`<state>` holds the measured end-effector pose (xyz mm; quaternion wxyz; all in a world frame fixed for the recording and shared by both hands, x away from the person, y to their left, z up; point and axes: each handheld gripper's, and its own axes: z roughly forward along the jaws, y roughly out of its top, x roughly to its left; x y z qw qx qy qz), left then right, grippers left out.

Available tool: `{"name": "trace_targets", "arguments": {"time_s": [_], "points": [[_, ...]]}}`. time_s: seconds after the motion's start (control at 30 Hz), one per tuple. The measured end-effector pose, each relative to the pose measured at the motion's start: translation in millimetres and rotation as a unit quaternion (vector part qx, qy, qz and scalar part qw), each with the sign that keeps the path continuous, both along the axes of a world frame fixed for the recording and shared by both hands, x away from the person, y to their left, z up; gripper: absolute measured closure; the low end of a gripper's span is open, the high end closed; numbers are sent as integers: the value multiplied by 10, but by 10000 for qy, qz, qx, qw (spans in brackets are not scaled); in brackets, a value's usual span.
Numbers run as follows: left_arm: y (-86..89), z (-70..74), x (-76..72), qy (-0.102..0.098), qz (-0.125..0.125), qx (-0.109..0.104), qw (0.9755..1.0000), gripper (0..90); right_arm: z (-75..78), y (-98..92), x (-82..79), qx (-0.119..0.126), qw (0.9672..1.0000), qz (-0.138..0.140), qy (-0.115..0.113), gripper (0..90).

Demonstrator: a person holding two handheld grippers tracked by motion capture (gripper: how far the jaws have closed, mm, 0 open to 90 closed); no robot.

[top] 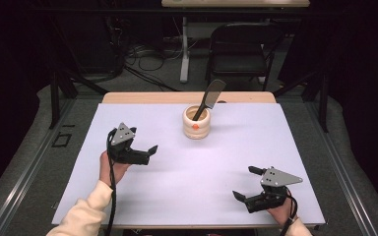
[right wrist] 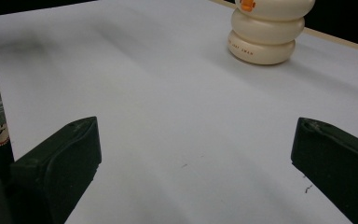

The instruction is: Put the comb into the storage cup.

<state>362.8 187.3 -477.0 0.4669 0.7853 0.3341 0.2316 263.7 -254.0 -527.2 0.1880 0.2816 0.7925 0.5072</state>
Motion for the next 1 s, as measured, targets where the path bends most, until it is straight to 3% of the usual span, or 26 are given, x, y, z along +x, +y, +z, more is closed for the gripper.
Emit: {"name": "trace_targets", "arguments": {"time_s": [1.0], "points": [[248, -131, -249, 38, 130, -38, 9999, 0, -7, 9, 5, -32, 10000, -11, 24, 9]]}}
